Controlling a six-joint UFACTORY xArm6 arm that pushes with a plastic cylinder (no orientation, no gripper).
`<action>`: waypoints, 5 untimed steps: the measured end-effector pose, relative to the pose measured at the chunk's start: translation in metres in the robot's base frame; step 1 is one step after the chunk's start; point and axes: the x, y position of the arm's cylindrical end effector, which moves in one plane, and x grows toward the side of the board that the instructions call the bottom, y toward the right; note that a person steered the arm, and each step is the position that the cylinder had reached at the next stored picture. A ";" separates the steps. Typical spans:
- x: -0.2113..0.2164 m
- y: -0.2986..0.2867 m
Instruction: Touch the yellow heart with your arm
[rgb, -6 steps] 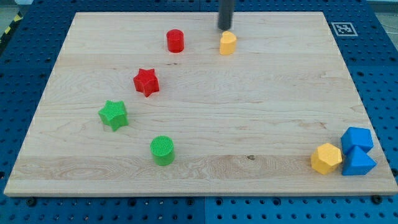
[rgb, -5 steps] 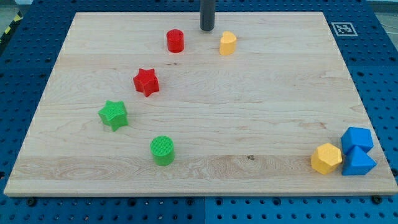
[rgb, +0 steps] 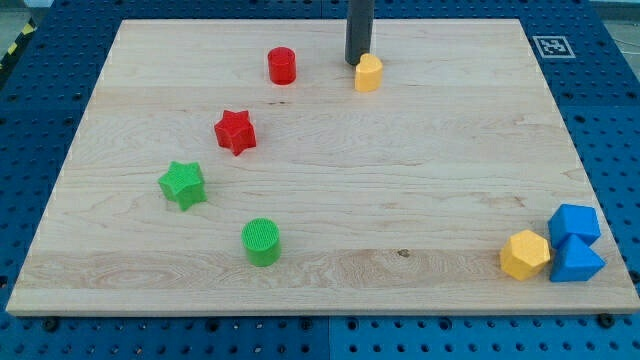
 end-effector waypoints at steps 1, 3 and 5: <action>0.000 0.002; 0.000 0.015; 0.002 0.018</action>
